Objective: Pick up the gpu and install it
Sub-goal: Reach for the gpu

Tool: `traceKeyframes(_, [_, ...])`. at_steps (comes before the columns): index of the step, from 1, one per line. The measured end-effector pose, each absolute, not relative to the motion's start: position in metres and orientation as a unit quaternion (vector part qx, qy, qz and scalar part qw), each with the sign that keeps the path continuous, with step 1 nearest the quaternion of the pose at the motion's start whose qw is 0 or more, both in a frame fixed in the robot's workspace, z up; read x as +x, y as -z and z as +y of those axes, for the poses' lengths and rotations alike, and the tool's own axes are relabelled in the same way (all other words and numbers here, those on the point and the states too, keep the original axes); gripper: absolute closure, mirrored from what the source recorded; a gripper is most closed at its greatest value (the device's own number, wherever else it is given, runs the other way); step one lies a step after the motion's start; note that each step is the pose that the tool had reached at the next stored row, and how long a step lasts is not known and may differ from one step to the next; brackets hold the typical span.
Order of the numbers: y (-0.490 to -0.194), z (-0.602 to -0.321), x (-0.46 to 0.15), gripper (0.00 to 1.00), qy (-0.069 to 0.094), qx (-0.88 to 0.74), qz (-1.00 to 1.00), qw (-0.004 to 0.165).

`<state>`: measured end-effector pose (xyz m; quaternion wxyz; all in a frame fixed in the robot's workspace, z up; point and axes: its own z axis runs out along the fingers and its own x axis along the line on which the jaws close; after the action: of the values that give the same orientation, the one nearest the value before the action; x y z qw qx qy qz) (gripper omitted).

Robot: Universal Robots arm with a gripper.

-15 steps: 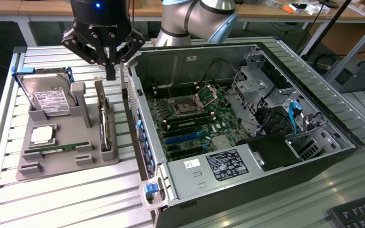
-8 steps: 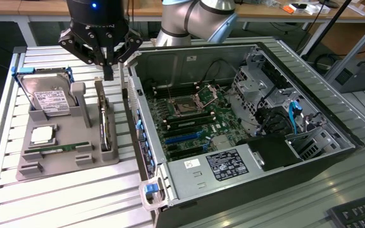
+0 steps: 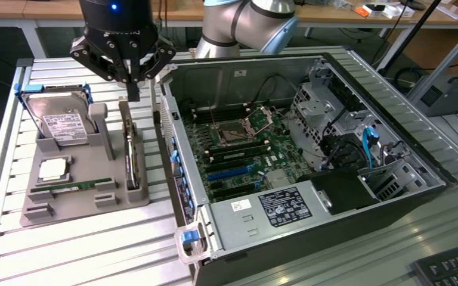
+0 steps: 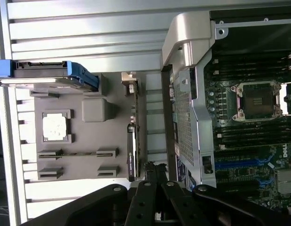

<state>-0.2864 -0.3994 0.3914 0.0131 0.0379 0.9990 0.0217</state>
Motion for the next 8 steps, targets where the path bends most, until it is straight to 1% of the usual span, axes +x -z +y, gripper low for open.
traceKeyframes(8, [-0.3913, -0.3994, -0.2905, 0.89, -0.022, 0.038, 0.999, 0.013])
